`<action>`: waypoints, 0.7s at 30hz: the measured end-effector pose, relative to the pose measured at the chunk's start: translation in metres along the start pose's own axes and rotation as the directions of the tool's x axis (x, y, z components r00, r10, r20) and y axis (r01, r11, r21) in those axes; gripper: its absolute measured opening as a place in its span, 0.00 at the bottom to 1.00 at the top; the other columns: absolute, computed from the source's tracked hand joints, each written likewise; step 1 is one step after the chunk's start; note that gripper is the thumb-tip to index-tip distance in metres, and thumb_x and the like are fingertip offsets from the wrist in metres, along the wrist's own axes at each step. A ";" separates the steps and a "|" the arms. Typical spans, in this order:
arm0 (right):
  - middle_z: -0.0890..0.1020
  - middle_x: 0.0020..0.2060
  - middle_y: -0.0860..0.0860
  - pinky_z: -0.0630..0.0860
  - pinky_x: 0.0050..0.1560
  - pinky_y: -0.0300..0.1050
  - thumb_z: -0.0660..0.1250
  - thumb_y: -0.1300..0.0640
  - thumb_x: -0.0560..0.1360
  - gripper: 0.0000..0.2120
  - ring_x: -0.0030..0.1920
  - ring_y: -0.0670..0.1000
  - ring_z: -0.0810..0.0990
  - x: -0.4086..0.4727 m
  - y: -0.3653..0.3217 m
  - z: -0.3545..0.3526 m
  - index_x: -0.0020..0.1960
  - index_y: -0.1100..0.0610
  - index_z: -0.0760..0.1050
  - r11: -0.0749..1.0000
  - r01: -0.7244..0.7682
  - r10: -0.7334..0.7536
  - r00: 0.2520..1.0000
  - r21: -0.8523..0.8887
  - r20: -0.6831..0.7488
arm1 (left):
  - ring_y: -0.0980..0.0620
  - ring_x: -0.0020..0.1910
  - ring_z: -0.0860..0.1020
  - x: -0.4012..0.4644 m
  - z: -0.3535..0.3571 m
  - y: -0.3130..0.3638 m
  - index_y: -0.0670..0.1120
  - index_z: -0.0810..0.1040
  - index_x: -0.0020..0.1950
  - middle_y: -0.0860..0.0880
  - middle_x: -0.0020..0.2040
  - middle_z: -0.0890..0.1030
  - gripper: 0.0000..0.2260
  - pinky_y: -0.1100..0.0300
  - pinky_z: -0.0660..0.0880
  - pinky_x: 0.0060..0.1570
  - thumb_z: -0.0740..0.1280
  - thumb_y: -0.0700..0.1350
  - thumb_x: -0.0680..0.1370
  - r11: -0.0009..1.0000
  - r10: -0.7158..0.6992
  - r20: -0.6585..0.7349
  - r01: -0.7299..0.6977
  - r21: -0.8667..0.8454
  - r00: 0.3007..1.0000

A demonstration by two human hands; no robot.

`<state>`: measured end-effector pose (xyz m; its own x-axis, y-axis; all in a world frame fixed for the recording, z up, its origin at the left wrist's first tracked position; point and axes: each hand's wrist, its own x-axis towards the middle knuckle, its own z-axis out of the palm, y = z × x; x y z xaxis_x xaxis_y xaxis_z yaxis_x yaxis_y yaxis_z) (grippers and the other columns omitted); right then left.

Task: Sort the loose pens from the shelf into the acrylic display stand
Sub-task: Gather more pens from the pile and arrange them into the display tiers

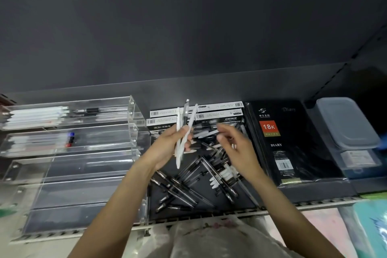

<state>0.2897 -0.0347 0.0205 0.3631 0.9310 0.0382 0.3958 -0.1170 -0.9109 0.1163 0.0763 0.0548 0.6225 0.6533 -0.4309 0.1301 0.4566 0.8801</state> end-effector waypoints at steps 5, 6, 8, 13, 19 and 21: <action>0.83 0.48 0.51 0.72 0.35 0.34 0.64 0.56 0.78 0.14 0.36 0.40 0.78 0.030 -0.046 -0.012 0.63 0.52 0.73 0.934 -0.139 0.120 0.990 0.328 0.079 | 0.57 0.27 0.73 -0.006 0.016 0.000 0.40 0.77 0.55 0.50 0.36 0.80 0.10 0.68 0.73 0.28 0.60 0.43 0.79 0.980 0.019 0.008 -0.017 -0.199 1.000; 0.82 0.48 0.51 0.72 0.34 0.35 0.64 0.56 0.77 0.16 0.36 0.40 0.77 0.036 -0.052 -0.013 0.64 0.52 0.72 0.935 -0.136 0.109 0.989 0.326 0.097 | 0.57 0.29 0.75 -0.008 0.019 -0.001 0.41 0.77 0.55 0.50 0.37 0.81 0.11 0.67 0.74 0.30 0.62 0.44 0.78 0.982 0.021 0.010 -0.019 -0.188 1.000; 0.81 0.45 0.49 0.72 0.33 0.35 0.66 0.55 0.76 0.18 0.34 0.41 0.76 0.044 -0.060 -0.014 0.65 0.53 0.72 0.943 -0.115 0.080 0.989 0.313 0.122 | 0.56 0.32 0.77 -0.011 0.023 -0.003 0.42 0.77 0.56 0.49 0.40 0.83 0.13 0.66 0.75 0.33 0.63 0.47 0.75 0.988 0.030 0.016 -0.027 -0.153 0.999; 0.79 0.34 0.46 0.75 0.33 0.37 0.69 0.61 0.74 0.14 0.31 0.44 0.75 0.054 -0.066 -0.013 0.60 0.56 0.76 0.974 -0.024 -0.011 0.988 0.226 0.152 | 0.53 0.37 0.81 -0.020 0.030 -0.007 0.43 0.76 0.59 0.47 0.45 0.84 0.11 0.63 0.78 0.39 0.62 0.43 0.79 0.989 0.042 0.030 -0.037 -0.140 0.999; 0.81 0.36 0.51 0.75 0.34 0.35 0.68 0.64 0.74 0.13 0.30 0.43 0.77 0.057 -0.070 -0.015 0.59 0.59 0.76 0.989 -0.012 -0.033 0.951 0.145 0.307 | 0.51 0.40 0.83 -0.032 0.043 -0.011 0.44 0.76 0.59 0.45 0.50 0.85 0.11 0.60 0.81 0.42 0.58 0.39 0.81 0.964 0.072 0.058 -0.055 -0.261 0.996; 0.81 0.36 0.52 0.75 0.35 0.36 0.67 0.63 0.75 0.15 0.31 0.43 0.77 0.059 -0.073 -0.020 0.61 0.60 0.75 0.994 -0.014 -0.027 0.927 0.107 0.375 | 0.51 0.41 0.83 -0.035 0.045 -0.013 0.44 0.76 0.59 0.45 0.51 0.84 0.11 0.61 0.80 0.42 0.57 0.39 0.81 0.951 0.061 0.061 -0.039 -0.308 0.996</action>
<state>0.2992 0.0218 0.0970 0.0097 0.9956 -0.0937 0.2982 -0.0923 -0.9500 0.1276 0.0199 0.0674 0.6754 0.6416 -0.3635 -0.1386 0.5945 0.7921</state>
